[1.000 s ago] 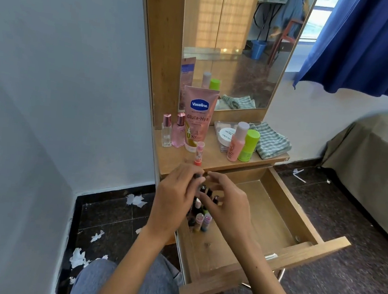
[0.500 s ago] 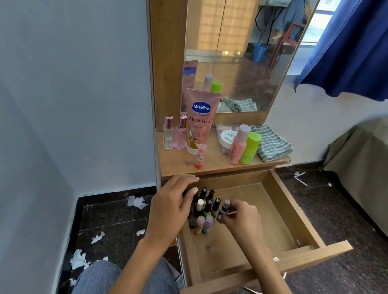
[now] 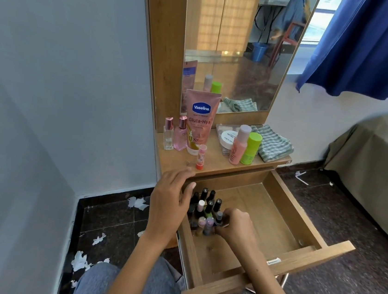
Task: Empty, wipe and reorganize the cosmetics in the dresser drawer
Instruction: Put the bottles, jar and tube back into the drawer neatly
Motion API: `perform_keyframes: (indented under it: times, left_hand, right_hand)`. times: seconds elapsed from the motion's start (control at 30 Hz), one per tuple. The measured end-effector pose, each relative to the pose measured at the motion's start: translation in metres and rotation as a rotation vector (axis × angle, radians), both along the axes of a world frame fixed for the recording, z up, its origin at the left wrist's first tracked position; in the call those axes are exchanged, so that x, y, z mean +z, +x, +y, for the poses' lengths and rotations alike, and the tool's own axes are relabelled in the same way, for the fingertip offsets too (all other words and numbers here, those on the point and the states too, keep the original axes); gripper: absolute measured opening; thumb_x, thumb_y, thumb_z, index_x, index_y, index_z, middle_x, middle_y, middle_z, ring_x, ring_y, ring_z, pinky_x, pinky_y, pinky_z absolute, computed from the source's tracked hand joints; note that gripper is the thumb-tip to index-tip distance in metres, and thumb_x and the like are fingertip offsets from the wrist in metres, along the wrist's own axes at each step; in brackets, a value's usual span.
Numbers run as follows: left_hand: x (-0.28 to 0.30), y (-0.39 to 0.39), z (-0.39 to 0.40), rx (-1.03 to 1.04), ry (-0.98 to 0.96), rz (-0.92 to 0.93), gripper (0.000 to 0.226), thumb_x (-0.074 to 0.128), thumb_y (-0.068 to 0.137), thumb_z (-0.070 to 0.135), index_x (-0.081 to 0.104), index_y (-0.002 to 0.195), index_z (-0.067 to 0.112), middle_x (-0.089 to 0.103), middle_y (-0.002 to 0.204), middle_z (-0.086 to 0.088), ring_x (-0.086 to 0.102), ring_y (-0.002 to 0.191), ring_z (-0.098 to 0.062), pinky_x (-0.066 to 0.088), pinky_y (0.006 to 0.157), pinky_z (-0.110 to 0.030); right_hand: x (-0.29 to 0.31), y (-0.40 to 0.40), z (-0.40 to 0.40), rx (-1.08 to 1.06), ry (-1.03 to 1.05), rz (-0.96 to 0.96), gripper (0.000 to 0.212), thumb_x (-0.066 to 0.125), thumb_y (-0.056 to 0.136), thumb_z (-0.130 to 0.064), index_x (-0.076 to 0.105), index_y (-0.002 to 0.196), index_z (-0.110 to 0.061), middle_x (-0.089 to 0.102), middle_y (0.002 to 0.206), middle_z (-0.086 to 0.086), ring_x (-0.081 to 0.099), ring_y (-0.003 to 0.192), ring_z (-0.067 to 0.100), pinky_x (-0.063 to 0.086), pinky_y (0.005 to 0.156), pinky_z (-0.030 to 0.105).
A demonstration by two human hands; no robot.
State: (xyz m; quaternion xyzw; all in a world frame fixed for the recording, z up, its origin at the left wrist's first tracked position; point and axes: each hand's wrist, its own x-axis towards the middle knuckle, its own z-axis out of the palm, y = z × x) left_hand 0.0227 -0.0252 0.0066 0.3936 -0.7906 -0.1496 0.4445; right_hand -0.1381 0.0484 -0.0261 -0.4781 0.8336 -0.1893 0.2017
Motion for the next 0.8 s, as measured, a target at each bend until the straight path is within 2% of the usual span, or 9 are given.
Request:
perform_keyframes:
  times: [0.1,0.23,0.3,0.37,0.47,0.57,0.67,0.8]
  left_hand:
    - [0.004,-0.011,-0.010,0.005,-0.034,-0.026,0.029,0.062,0.092,0.015,0.062,0.121,0.014,0.061,0.123,0.002,0.051,0.118,-0.011,0.046,0.098,-0.030]
    - [0.011,-0.026,-0.025,0.036,-0.091,-0.054,0.040,0.064,0.089,0.012,0.057,0.128,0.014,0.059,0.128,-0.003,0.050,0.121,-0.017,0.042,0.100,-0.030]
    - [0.013,-0.033,-0.034,0.056,-0.084,-0.077,0.041,0.064,0.089,0.013,0.056,0.129,0.016,0.058,0.129,-0.003,0.050,0.121,-0.018,0.040,0.098,-0.029]
    - [0.014,-0.040,-0.042,0.065,-0.062,-0.091,0.038,0.065,0.088,0.016,0.059,0.126,0.016,0.059,0.127,-0.003,0.052,0.118,-0.018,0.041,0.096,-0.028]
    - [0.016,-0.046,-0.047,0.066,-0.048,-0.069,0.031,0.068,0.087,0.015,0.063,0.117,0.015,0.065,0.112,-0.002,0.058,0.106,-0.016,0.044,0.086,-0.023]
    - [0.022,-0.048,-0.046,0.074,-0.039,-0.017,0.019,0.069,0.085,0.014,0.065,0.104,0.015,0.067,0.099,-0.001,0.061,0.094,-0.015,0.040,0.075,-0.019]
    - [0.024,-0.048,-0.034,0.020,-0.076,-0.004,0.012,0.069,0.086,0.016,0.064,0.098,0.015,0.066,0.094,0.002,0.059,0.091,-0.011,0.047,0.072,-0.022]
    - [0.024,-0.047,0.005,-0.147,-0.059,0.036,0.009,0.066,0.089,0.022,0.063,0.096,0.018,0.062,0.092,0.009,0.055,0.090,-0.006,0.047,0.074,-0.022]
  right_hand:
    - [0.002,0.002,0.003,0.009,0.012,0.011,0.017,0.069,0.078,-0.024,0.056,0.079,-0.013,0.055,0.075,0.002,0.048,0.067,0.020,0.023,0.041,0.012]
    - [0.000,0.003,0.002,0.014,0.048,-0.013,0.018,0.069,0.077,-0.021,0.051,0.078,-0.016,0.055,0.076,0.003,0.049,0.070,0.021,0.026,0.043,0.018]
    - [-0.001,0.001,0.002,0.013,0.061,-0.005,0.014,0.069,0.077,-0.016,0.058,0.084,-0.012,0.062,0.082,0.004,0.056,0.073,0.023,0.040,0.051,0.025]
    - [-0.003,-0.003,0.005,0.007,0.065,0.008,0.024,0.070,0.077,-0.010,0.065,0.101,-0.012,0.068,0.094,0.005,0.064,0.085,0.022,0.051,0.068,0.029]
    - [-0.002,-0.008,0.011,-0.019,0.033,0.081,0.035,0.071,0.079,-0.009,0.065,0.112,-0.020,0.070,0.103,-0.002,0.065,0.095,0.016,0.052,0.077,0.028]
    - [0.010,-0.012,0.014,-0.058,-0.095,0.145,0.026,0.067,0.081,-0.014,0.067,0.104,-0.026,0.070,0.099,-0.007,0.065,0.091,0.013,0.054,0.075,0.029]
    - [0.027,-0.013,0.014,-0.024,-0.340,0.074,0.019,0.071,0.080,-0.019,0.067,0.097,-0.025,0.070,0.094,-0.010,0.065,0.080,0.007,0.052,0.067,0.025]
    - [0.047,-0.005,0.008,0.008,-0.613,-0.017,0.035,0.077,0.078,-0.031,0.064,0.111,-0.025,0.066,0.099,-0.014,0.064,0.074,0.000,0.053,0.064,0.025]
